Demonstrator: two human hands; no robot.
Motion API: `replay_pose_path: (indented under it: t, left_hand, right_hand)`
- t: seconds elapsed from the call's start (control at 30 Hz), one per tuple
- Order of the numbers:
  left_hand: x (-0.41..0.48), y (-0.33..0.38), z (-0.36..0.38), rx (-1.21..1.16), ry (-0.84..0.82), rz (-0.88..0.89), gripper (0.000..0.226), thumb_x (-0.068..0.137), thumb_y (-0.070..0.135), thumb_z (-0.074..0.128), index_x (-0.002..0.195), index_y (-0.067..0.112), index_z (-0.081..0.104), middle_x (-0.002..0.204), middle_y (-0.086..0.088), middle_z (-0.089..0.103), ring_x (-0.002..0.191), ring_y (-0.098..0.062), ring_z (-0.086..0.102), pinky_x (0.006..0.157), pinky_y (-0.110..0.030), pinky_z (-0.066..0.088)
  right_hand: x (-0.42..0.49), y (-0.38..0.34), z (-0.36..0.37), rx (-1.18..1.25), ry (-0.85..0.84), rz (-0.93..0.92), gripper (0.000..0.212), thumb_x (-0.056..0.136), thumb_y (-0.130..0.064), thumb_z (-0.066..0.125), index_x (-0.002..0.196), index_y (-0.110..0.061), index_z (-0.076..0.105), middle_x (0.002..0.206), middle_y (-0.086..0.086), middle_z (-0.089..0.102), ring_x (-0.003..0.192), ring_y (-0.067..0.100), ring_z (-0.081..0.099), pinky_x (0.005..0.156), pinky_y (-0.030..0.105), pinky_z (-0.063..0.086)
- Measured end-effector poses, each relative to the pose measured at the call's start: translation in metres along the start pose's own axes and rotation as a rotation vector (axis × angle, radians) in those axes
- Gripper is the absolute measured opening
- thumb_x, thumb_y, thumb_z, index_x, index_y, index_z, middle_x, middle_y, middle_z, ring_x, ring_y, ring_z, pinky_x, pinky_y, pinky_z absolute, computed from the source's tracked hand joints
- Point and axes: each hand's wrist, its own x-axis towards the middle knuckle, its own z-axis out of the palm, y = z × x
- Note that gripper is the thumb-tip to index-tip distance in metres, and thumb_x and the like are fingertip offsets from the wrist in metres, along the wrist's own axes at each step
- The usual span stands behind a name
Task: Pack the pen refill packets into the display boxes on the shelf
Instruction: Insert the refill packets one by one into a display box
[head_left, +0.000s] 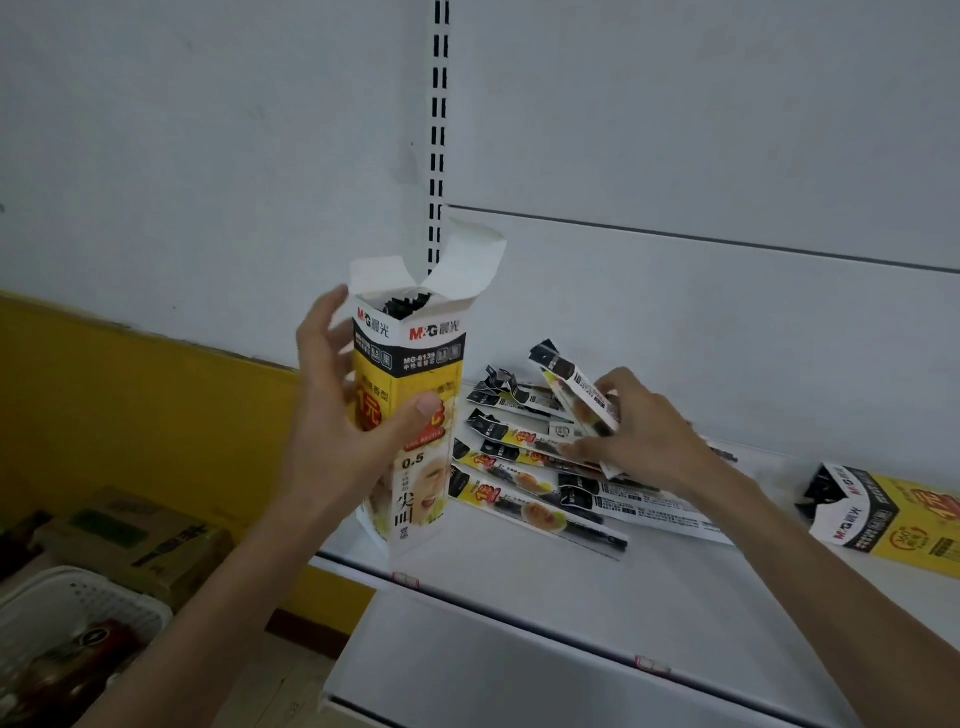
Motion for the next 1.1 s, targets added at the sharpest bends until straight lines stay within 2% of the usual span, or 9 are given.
replay_pose_path:
  t: [0.1,0.2,0.27,0.37,0.43,0.63,0.83,0.97,1.1]
  left_hand:
    - [0.007,0.015,-0.01,0.16,0.082,0.127,0.079,0.062,0.057,0.062,0.13,0.044,0.024,0.137,0.006,0.035,0.118,0.0,0.042,0.088,-0.018,0.041]
    - [0.016,0.024,-0.017,0.483,0.076,0.281,0.065,0.067,0.06,0.057,0.122,0.026,0.048,0.133,0.0,0.036,0.113,0.0,0.036,0.088,-0.008,0.033]
    - [0.02,0.027,-0.021,0.67,0.033,0.394,0.062,0.07,0.061,0.055,0.113,0.016,0.058,0.125,-0.006,0.047,0.108,-0.011,0.038,0.085,-0.013,0.031]
    - [0.023,0.029,-0.024,0.834,-0.045,0.462,0.06,0.074,0.06,0.05,0.111,0.012,0.06,0.109,-0.006,0.06,0.099,-0.017,0.041,0.08,-0.028,0.035]
    - [0.024,0.033,-0.027,0.871,-0.074,0.449,0.057,0.074,0.058,0.049,0.107,0.013,0.06,0.105,-0.003,0.063,0.094,-0.016,0.041,0.076,-0.03,0.036]
    - [0.027,0.046,-0.033,0.835,-0.243,0.384,0.042,0.073,0.06,0.043,0.1,0.029,0.052,0.093,0.021,0.054,0.083,-0.005,0.032,0.063,-0.011,0.029]
    - [0.032,0.051,-0.027,0.811,-0.331,0.229,0.062,0.077,0.049,0.054,0.133,0.037,0.031,0.093,0.022,0.038,0.09,-0.002,0.036,0.071,-0.014,0.035]
    - [0.034,0.056,-0.022,0.789,-0.362,0.298,0.046,0.081,0.042,0.057,0.126,0.035,0.046,0.089,0.02,0.04,0.088,-0.003,0.035,0.067,-0.012,0.034]
    - [0.028,0.055,-0.023,0.743,-0.39,0.392,0.03,0.078,0.039,0.06,0.107,0.031,0.059,0.099,0.02,0.054,0.083,-0.004,0.039,0.062,-0.013,0.035]
  right_hand:
    - [0.007,-0.01,-0.008,0.272,0.041,0.059,0.05,0.077,-0.013,0.072,0.119,-0.018,0.045,0.1,0.004,0.057,0.076,0.02,0.057,0.061,0.026,0.045]
    - [0.012,-0.029,-0.016,0.583,0.134,0.075,0.012,0.087,-0.023,0.061,0.086,-0.01,0.061,0.081,0.006,0.056,0.068,0.018,0.051,0.059,0.021,0.042]
    - [0.015,-0.047,-0.025,0.781,0.186,0.054,0.028,0.093,-0.026,0.049,0.07,-0.013,0.058,0.07,-0.001,0.056,0.061,0.011,0.049,0.058,0.018,0.042]
    - [0.019,-0.073,-0.047,0.82,0.267,-0.113,0.044,0.098,-0.029,0.035,0.063,-0.017,0.058,0.071,-0.004,0.055,0.063,0.007,0.046,0.066,0.024,0.037]
    - [0.017,-0.096,-0.063,0.777,0.316,-0.2,0.047,0.098,-0.035,0.033,0.064,-0.02,0.061,0.069,-0.002,0.047,0.056,0.007,0.041,0.053,0.021,0.035]
    - [0.001,-0.148,-0.093,1.049,0.221,-0.663,0.021,0.091,-0.017,0.054,0.074,-0.016,0.066,0.062,-0.006,0.062,0.053,0.01,0.053,0.043,0.019,0.041]
    - [0.012,-0.157,-0.091,0.65,0.109,-0.676,0.023,0.065,-0.025,0.076,0.074,-0.014,0.059,0.074,0.007,0.067,0.057,0.02,0.059,0.046,0.023,0.042]
    - [0.017,-0.158,-0.091,0.556,0.079,-0.652,0.029,0.055,-0.03,0.076,0.068,-0.023,0.051,0.061,-0.009,0.058,0.054,0.009,0.054,0.045,0.016,0.038]
    - [0.018,-0.16,-0.086,0.414,-0.055,-0.674,0.028,0.06,-0.023,0.075,0.075,-0.01,0.056,0.064,-0.005,0.06,0.051,0.005,0.052,0.044,0.016,0.038]
